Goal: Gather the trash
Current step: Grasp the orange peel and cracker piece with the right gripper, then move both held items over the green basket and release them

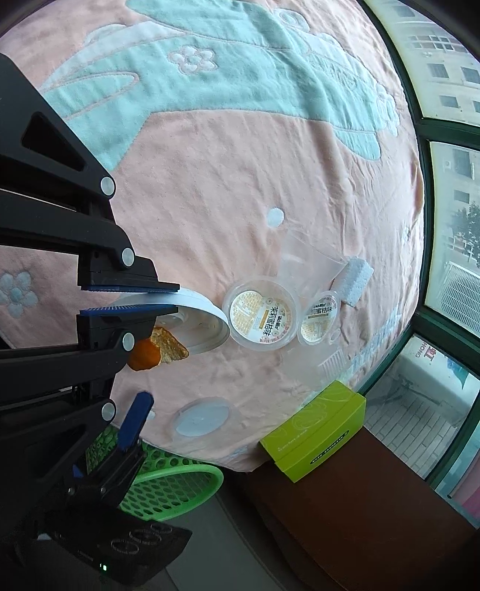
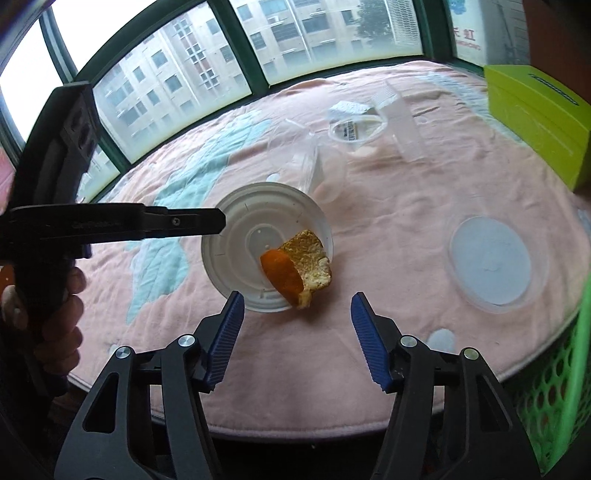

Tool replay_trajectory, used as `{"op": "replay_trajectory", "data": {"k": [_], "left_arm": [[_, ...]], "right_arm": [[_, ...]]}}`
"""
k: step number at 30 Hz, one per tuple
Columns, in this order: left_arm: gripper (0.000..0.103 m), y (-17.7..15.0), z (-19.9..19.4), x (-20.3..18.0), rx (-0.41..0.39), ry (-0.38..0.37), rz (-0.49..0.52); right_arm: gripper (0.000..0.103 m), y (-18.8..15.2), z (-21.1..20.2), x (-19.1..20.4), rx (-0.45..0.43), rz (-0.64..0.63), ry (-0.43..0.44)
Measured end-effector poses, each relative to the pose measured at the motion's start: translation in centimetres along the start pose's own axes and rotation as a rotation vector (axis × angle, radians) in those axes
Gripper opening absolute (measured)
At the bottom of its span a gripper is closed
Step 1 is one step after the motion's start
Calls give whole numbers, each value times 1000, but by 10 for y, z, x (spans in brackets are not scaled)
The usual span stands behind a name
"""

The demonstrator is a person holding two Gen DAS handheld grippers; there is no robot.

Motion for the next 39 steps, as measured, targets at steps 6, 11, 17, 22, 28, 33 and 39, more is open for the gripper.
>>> {"op": "replay_trajectory", "data": {"k": [6,11,17,22,28,33,39], "left_arm": [[6,-1,1,4,7,-10,-3],[6,-3,0,4,8,-13,1],[6,-7,0,8,7,-8,-7],[6,-7,-2,10,1,0,-13],[6,-10,-4,5,0,-16,-13],[6,-11,-5,-9,-1,-41,4],[6,-10,-4,-41,-2,-81,55]], "right_arm": [[56,2,17,0,17,5,2],[49,5,24,-4,16,20,1],[41,9,21,-1,-2,-13,-26],[37,9,12,0,-20,-21,-44],[35,7,-11,-7,-56,17,-48],[35,3,-40,-17,-93,56,-84],[35,-11,-87,-42,-142,131,-162]]}}
Point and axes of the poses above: each gripper's, at about its wrist camera, not at the fingertips, and z roughly the way its jaws point, x to its left, y to its top, the point moved 1 cm from there along z, roughly the way its jaws point, and after that the axes turned 7 degrees about -z, right-handed, at the moved point
